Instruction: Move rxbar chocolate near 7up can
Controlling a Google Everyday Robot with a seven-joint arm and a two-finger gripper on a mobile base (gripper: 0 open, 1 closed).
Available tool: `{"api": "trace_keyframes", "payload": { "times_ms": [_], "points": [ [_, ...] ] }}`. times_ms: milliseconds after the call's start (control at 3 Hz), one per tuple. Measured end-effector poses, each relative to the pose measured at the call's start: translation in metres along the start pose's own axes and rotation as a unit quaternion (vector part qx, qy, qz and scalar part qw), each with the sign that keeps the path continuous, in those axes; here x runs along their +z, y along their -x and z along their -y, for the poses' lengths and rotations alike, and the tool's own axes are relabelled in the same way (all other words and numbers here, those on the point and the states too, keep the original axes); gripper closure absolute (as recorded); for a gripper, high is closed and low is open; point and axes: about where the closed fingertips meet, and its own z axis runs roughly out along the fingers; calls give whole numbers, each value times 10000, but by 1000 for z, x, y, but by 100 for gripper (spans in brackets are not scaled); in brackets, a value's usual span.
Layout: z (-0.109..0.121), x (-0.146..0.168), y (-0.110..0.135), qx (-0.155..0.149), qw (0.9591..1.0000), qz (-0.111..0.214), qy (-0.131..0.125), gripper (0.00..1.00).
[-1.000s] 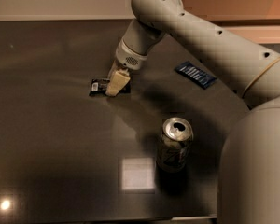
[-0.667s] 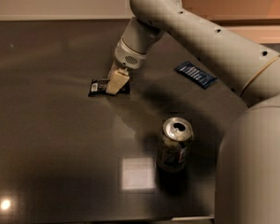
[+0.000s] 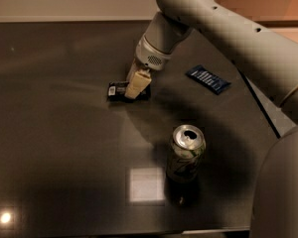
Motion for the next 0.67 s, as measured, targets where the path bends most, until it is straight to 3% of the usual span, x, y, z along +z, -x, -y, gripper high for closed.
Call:
{"api": "trace_keyframes", "payload": {
  "times_ms": [667],
  "points": [
    [-55,-66,-44,-175,9998,15,-61,100]
  ]
}}
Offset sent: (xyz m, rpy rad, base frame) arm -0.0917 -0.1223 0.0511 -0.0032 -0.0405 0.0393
